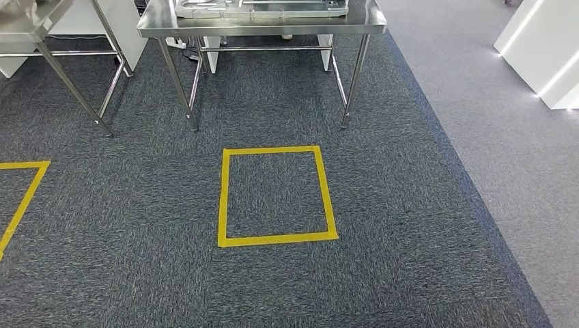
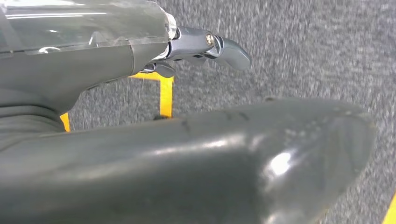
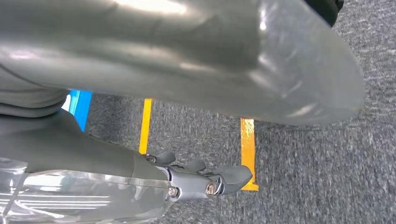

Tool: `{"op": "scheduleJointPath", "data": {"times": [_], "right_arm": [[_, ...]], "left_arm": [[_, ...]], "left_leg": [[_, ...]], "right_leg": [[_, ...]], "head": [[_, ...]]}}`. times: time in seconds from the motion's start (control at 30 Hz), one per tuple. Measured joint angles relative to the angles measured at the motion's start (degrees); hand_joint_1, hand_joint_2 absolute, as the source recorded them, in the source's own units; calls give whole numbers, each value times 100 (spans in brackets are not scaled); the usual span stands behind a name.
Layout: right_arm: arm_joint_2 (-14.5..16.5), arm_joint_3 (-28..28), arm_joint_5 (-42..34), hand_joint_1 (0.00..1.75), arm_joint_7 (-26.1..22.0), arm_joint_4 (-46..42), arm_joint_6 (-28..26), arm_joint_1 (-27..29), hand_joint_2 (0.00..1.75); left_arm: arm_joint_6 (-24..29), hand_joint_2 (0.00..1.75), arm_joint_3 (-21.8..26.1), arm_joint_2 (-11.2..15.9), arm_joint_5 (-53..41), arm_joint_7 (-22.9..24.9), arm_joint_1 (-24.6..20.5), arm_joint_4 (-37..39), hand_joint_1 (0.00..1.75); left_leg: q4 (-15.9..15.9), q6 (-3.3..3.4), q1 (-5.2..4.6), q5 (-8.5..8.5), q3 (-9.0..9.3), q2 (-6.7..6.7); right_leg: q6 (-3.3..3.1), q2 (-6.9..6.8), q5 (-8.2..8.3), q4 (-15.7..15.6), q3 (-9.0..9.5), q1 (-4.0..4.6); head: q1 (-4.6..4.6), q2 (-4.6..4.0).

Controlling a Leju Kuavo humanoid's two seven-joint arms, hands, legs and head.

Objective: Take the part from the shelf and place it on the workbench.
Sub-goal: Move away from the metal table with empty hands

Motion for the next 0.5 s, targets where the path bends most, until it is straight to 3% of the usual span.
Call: {"op": "scheduleJointPath", "data": {"times": [0.07, 0.13, 0.17, 0.2, 0.27, 0.33, 0.37, 0.5], "right_arm": [[-2, -1, -1, 0, 0, 0, 1, 0, 0], [-1, -1, -1, 0, -1, 0, 4, 7, 0], [-1, -1, 1, 0, -3, 0, 7, 14, 0], [-1, 0, 4, 0, -5, 0, 10, 21, 0], [-2, 1, 16, 0, -8, 0, 14, 27, 0], [-2, 1, 32, 0, -7, 0, 16, 20, 0], [-2, 1, 38, 0, -4, 0, 17, 15, 0], [2, 1, 44, 0, 11, 1, 18, 6, 0]], "left_arm": [[-1, 0, 0, 1, 0, -1, -5, 0, 0], [-2, 0, 1, 2, 7, -1, 1, 0, 0], [-2, 0, 1, 2, 13, -1, 3, 0, 0], [-2, 0, 1, 2, 19, -1, 5, 0, 0], [-2, 0, 1, 2, 26, -1, 5, 0, 0], [-2, 0, 1, 2, 27, -1, 2, 0, 0], [-1, 0, 1, 3, 26, -1, 0, 0, 0], [26, 0, 1, 15, 20, 3, -7, 0, 0]], "left_leg": [[-34, 50, 21, 42, -2, 8], [-29, 62, 15, 48, -27, 9], [-27, 59, 12, 46, -30, 6], [-25, 53, 11, 42, -25, 0], [-23, 27, 12, 23, 5, -16], [-13, -22, -7, -10, 14, -24], [-9, -50, -15, -25, 10, -26], [74, -167, -4, -115, -9, -27]], "right_leg": [[64, 10, -321, 524, -241, -22], [109, 12, -669, 1317, -633, -43], [122, 12, -708, 1546, -754, -52], [125, 12, -624, 1545, -768, -56], [101, 13, -199, 892, -481, -57], [41, 19, 86, 153, -146, -34], [8, 22, 123, -34, -65, -19], [-127, 20, 116, -126, -35, -21]], "head": [[1, 0], [1, 0], [1, 0], [1, 0], [1, 0], [0, 0], [0, 0], [0, 0]]}}
